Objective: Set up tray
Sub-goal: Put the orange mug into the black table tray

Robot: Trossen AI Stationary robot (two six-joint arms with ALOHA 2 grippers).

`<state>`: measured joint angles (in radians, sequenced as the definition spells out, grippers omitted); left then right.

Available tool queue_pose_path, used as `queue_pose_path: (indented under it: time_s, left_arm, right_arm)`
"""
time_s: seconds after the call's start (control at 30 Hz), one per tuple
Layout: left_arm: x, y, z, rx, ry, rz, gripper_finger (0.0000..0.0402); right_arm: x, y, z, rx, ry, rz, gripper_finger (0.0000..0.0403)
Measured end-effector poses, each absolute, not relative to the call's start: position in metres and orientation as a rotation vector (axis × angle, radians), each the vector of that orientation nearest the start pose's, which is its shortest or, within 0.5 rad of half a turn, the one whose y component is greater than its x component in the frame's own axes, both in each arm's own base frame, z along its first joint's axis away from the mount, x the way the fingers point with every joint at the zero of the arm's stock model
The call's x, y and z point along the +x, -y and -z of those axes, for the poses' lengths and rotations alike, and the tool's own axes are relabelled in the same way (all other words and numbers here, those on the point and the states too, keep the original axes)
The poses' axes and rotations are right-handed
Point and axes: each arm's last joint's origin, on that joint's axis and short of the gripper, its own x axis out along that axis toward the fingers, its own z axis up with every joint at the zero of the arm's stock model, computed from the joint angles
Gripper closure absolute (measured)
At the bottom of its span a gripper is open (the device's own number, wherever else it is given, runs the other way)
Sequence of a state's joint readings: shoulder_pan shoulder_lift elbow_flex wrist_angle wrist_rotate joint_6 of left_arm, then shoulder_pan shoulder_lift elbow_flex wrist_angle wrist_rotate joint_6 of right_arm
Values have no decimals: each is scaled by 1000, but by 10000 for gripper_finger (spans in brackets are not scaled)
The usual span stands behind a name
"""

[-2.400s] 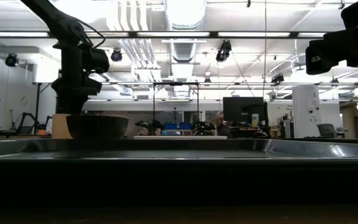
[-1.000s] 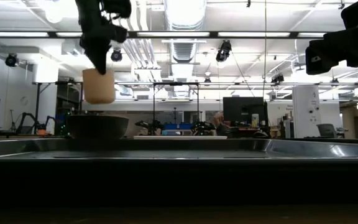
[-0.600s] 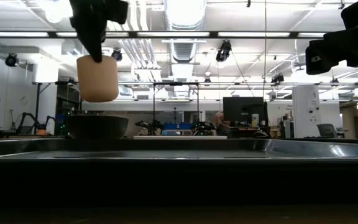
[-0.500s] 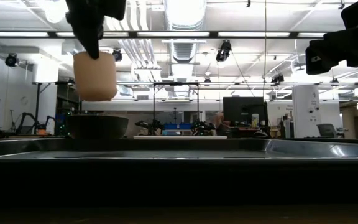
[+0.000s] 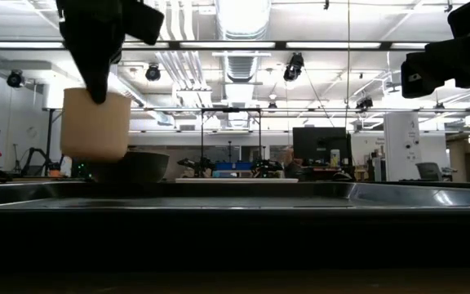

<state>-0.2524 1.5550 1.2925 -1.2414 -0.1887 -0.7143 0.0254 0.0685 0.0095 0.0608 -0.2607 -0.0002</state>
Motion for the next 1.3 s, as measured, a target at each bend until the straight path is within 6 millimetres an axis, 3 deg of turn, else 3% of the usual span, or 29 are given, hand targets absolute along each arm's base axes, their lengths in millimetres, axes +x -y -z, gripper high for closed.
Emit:
queue_pose_path:
  time_s: [0.17,0.57,0.87,1.3]
  left_arm:
    - [271,71,-254,-243,-1415,-512,402]
    - [259,74,-236,-354,-1340,-572,401]
    - [242,69,-235,-423,-1301,-597,401]
    - [241,68,-225,-425,-1276,-582,401]
  right_arm:
    - [100,-10,-167,0,2,-287,291]
    - [100,-10,-167,0,1,-286,291]
    - [100,-10,-167,0,2,-287,291]
    - [100,-10,-167,-1,1,-287,291]
